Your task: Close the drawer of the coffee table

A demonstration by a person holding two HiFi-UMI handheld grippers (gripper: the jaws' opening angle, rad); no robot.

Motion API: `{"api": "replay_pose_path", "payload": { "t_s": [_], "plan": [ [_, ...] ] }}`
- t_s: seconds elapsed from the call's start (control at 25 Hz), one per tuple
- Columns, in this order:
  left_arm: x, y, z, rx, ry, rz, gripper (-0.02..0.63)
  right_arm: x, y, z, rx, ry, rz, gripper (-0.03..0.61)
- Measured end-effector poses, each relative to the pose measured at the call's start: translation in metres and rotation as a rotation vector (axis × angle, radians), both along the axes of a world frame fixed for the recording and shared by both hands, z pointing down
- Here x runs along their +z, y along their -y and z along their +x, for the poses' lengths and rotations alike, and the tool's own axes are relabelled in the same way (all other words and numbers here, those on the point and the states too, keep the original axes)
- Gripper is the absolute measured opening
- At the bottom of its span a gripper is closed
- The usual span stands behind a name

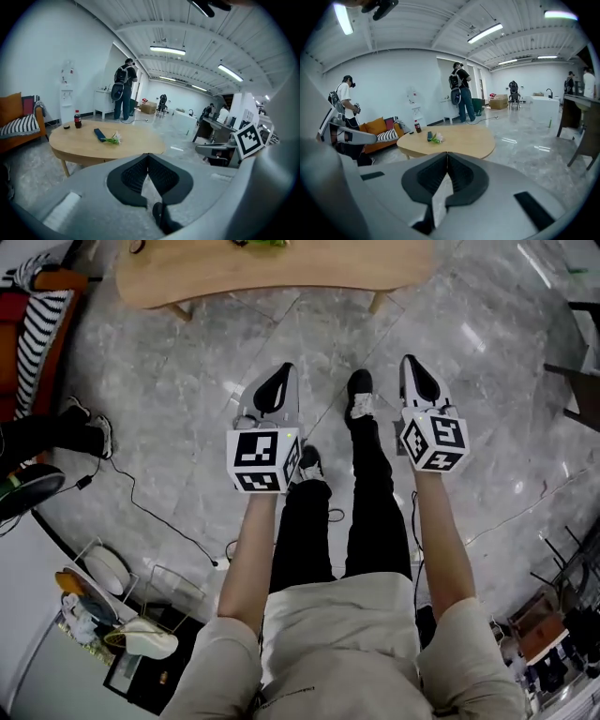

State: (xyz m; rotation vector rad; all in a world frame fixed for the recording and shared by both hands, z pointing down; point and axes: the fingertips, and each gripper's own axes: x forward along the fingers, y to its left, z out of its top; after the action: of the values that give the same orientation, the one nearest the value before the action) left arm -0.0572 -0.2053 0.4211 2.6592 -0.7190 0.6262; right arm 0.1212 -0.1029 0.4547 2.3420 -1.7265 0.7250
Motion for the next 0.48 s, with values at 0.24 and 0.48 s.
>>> {"api": "replay_pose_path", "payload": {
  "t_s": [0.24, 0.48],
  "plan": [
    [-0.078, -0.058, -0.045, 0.02, 0.021, -0.002, 0.009, -0.072, -0.066, -0.047, 0.048, 0.1, 0.031, 0.017],
    [-0.141, -0.101, -0.069, 0.019, -0.023, -0.01, 0.009, -0.144, -0.107, -0.082, 0.061, 0.091, 0.055, 0.017]
  ]
}}
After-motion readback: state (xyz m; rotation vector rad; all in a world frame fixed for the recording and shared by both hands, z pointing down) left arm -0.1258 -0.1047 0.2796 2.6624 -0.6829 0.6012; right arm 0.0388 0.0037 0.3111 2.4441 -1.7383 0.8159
